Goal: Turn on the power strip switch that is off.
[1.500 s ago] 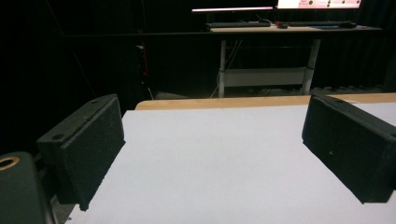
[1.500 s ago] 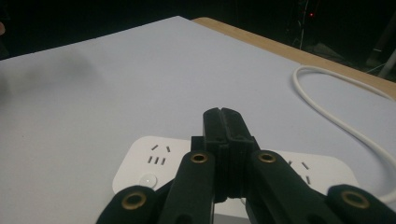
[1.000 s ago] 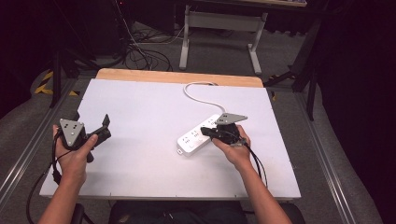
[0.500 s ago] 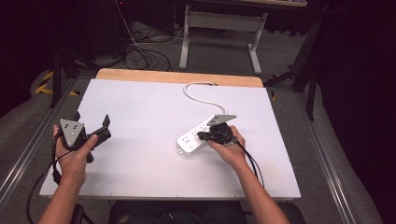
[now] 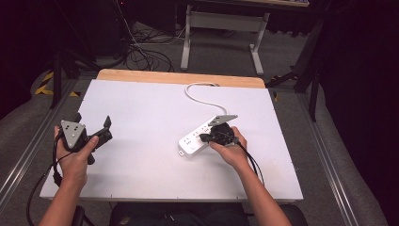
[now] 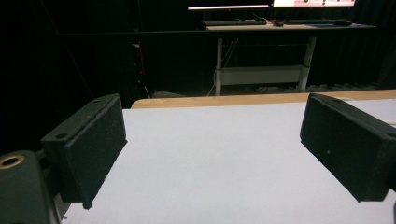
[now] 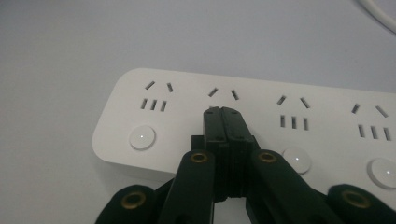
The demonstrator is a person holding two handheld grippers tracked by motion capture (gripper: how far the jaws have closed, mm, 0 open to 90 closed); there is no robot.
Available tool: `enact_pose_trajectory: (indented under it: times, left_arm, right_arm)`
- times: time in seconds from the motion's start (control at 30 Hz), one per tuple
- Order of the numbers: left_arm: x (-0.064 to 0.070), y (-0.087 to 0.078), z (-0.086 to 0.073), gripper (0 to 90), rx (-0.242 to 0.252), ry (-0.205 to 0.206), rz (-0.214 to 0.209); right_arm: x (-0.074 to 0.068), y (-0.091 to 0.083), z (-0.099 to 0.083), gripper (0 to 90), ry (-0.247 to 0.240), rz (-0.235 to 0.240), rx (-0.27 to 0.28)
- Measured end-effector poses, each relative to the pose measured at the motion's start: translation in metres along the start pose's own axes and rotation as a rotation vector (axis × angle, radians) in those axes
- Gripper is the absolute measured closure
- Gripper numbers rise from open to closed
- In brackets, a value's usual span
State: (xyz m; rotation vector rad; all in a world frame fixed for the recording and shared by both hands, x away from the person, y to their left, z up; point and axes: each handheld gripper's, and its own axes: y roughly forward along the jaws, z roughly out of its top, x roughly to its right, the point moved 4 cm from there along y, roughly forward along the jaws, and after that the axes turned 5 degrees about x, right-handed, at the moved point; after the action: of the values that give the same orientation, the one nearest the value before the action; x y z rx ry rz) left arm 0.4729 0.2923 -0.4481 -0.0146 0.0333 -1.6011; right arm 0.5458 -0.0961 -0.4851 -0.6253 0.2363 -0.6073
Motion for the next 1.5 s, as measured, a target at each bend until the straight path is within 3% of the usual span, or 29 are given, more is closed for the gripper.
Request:
enact_pose_trajectory:
  times: [0.3,0.5,0.67,1.5]
  left_arm:
    - [0.0001,-0.0003,-0.0003,7.6,-0.001,-0.001,0.0]
    - [0.0006,-0.0005,-0.0006,7.6,-0.002,-0.001,0.0]
    - [0.0005,-0.0001,-0.0009,7.6,-0.004,-0.004,0.001]
    - [0.0021,0.0002,-0.0007,7.7,-0.005,-0.005,-0.013]
  right_arm:
    - [-0.0057,0.0014,0.0014,90.0,-0.04,-0.052,-0.039]
    - [-0.0039,0.0023,0.001,90.0,-0.012,-0.043,-0.046]
    - [-0.0082,0.003,0.0017,90.0,-0.045,-0.07,-0.055]
    - [-0.0086,0.0024,0.0009,90.0,-0.041,-0.078,-0.046]
